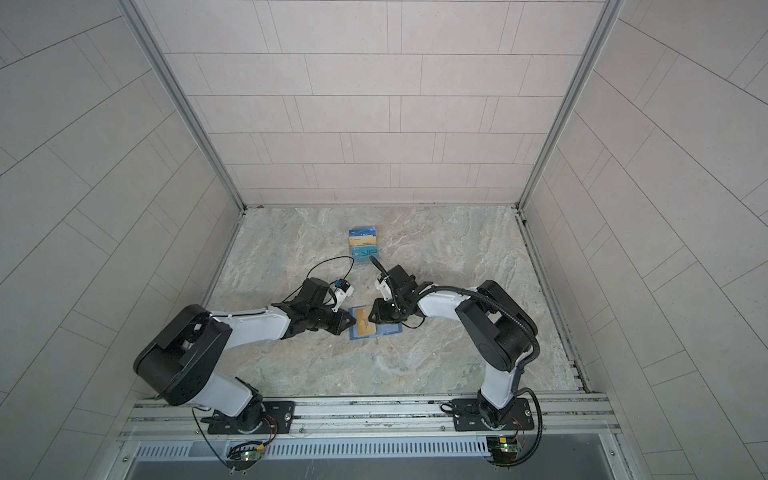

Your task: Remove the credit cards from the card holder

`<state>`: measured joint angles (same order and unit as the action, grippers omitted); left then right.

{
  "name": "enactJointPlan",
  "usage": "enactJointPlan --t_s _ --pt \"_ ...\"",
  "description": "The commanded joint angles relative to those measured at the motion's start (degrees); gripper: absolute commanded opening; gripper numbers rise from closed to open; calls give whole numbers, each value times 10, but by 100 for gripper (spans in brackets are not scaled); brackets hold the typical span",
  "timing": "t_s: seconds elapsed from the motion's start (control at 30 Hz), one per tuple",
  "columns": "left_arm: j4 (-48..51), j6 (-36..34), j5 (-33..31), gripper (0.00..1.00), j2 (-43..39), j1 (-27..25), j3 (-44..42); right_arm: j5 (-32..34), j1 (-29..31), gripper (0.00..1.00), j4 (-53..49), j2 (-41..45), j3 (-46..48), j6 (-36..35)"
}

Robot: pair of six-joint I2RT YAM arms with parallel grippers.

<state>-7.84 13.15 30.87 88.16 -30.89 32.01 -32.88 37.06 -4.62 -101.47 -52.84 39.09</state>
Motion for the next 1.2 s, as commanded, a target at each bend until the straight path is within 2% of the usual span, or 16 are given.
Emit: enactJointPlan --t_s 0.0,0.83,1.17 --pt "11 -9 5 0 11 -1 -1 -3 -3 31 -1 8 8 4" --pt "19 -7 -4 0 17 -1 4 -46 -8 29 9 2 -1 6" --pt "19 -7 -3 0 19 -1 5 -100 -29 29 74 -2 26 43"
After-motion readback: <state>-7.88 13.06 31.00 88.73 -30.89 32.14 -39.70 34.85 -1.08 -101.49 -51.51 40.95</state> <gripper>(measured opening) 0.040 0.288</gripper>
